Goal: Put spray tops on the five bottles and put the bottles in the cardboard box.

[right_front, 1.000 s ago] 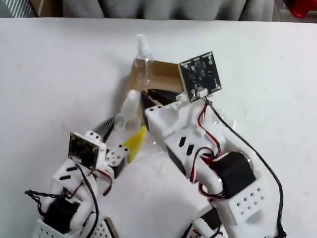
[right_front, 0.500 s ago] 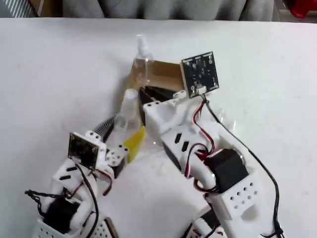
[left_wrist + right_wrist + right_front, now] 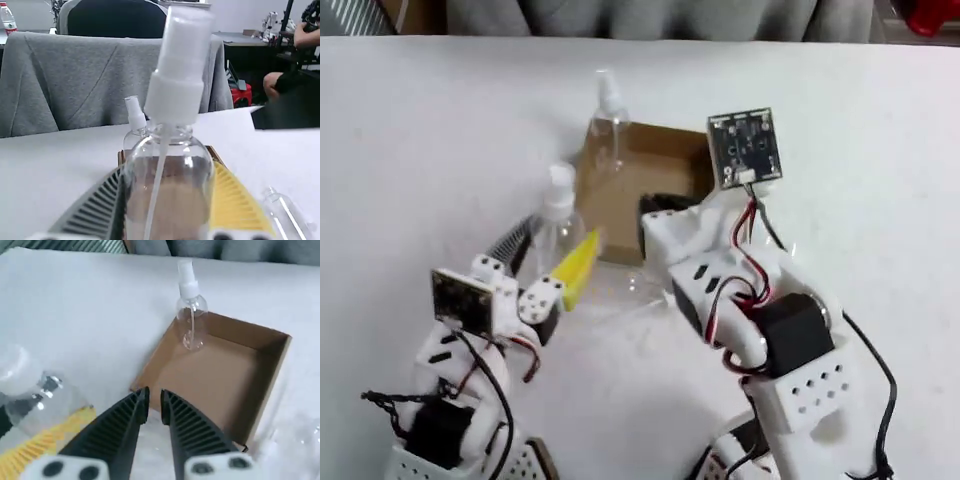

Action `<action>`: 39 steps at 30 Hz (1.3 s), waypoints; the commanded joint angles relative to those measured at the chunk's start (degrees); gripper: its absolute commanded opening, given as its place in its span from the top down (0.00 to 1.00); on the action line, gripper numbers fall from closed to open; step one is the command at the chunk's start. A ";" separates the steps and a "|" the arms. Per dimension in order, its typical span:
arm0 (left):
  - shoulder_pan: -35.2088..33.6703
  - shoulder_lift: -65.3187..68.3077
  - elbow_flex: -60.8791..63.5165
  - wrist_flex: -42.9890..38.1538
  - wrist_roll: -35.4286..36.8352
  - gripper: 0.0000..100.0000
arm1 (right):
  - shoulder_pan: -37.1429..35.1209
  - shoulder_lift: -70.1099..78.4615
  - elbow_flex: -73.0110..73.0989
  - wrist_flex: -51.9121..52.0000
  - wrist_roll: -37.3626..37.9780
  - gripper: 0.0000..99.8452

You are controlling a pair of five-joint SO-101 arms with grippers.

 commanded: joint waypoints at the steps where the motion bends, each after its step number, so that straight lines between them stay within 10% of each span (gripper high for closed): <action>1: -2.95 -0.04 -0.44 -4.57 6.95 0.98 | -0.48 -0.40 -0.18 3.56 0.53 0.98; 17: -4.79 17.71 -4.40 -14.07 7.91 0.98 | -22.20 -0.40 10.81 -0.48 6.24 0.98; 39: -4.88 16.75 -8.00 -7.38 8.35 0.98 | -22.46 -10.07 40.79 -38.11 4.66 0.98</action>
